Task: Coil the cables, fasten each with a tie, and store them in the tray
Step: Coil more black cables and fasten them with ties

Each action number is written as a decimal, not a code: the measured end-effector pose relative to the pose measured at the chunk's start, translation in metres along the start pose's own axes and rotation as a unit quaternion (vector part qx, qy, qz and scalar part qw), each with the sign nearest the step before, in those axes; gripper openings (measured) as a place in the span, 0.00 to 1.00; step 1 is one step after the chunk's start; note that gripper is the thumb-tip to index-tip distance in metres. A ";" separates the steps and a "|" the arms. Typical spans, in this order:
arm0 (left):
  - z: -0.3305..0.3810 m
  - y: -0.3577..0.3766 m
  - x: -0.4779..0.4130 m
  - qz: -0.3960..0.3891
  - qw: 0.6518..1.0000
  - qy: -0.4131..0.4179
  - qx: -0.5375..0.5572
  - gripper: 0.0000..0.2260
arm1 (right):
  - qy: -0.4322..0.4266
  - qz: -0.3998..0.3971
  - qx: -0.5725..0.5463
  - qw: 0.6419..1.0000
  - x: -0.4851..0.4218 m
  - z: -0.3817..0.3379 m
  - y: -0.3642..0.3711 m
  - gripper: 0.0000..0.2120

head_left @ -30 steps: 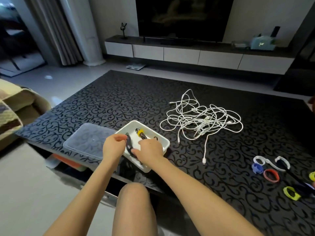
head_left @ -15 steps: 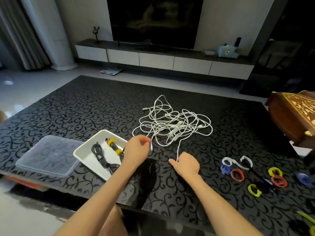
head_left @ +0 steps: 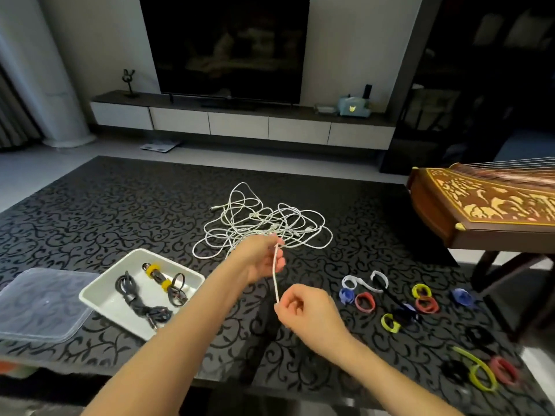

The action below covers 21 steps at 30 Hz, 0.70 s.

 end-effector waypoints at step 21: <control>0.254 -0.030 0.266 -0.065 0.848 0.526 0.024 0.05 | -0.111 0.068 -0.329 0.935 -0.080 -0.088 -0.118 0.12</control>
Point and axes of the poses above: each hand's wrist, its own x-axis away from the middle knuckle, its own y-axis out of the palm, z = x × y, the point moved 10 cm from there along -x, towards the middle knuckle, and after that the axes turned 9 degrees about -y, right-handed, at the moved point
